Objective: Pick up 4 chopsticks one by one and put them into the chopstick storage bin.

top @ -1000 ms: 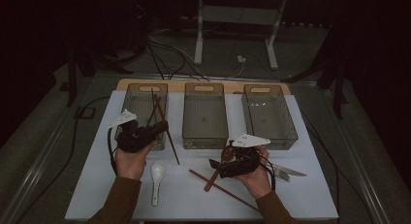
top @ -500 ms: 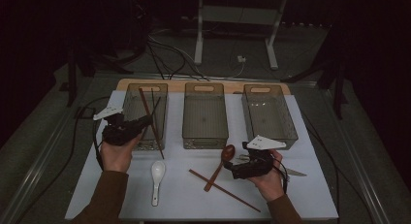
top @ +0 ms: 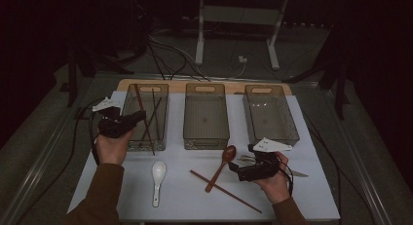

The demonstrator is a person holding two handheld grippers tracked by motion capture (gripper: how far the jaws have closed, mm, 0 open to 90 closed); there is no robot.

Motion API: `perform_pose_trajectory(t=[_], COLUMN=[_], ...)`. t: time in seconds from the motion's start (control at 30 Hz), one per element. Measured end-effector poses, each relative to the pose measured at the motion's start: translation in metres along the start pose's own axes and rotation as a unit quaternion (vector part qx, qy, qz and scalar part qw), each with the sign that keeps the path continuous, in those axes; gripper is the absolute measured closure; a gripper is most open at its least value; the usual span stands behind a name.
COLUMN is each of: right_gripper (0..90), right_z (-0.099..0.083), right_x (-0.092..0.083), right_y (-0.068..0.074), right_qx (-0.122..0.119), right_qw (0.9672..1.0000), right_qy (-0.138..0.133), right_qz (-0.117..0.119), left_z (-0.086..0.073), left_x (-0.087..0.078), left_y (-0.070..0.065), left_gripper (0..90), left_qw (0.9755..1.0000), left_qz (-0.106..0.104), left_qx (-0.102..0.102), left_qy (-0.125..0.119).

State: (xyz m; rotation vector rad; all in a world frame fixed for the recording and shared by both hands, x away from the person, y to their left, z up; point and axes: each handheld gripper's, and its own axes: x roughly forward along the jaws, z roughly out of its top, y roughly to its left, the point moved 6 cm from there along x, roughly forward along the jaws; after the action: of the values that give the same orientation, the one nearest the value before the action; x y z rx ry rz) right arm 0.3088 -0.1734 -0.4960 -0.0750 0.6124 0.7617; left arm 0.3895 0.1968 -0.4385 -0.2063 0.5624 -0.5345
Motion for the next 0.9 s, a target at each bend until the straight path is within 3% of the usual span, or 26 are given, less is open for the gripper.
perform_pose_trajectory(t=[0.33, 0.9], right_gripper=[0.0, 0.0], right_z=[-0.002, -0.002], right_x=[-0.001, 0.000], right_y=[-0.002, -0.002], right_qx=[0.002, 0.003], right_qw=[1.0000, 1.0000], right_qy=[0.001, 0.003], right_qz=[-0.002, 0.000], left_z=[0.009, 0.017], left_x=[0.013, 0.042], left_y=[0.012, 0.032], left_gripper=[85.9, 85.8], left_qw=[0.9999, 0.9986], left_qz=[0.015, 0.039], left_qx=[-0.005, -0.036], left_qy=[-0.004, -0.004])
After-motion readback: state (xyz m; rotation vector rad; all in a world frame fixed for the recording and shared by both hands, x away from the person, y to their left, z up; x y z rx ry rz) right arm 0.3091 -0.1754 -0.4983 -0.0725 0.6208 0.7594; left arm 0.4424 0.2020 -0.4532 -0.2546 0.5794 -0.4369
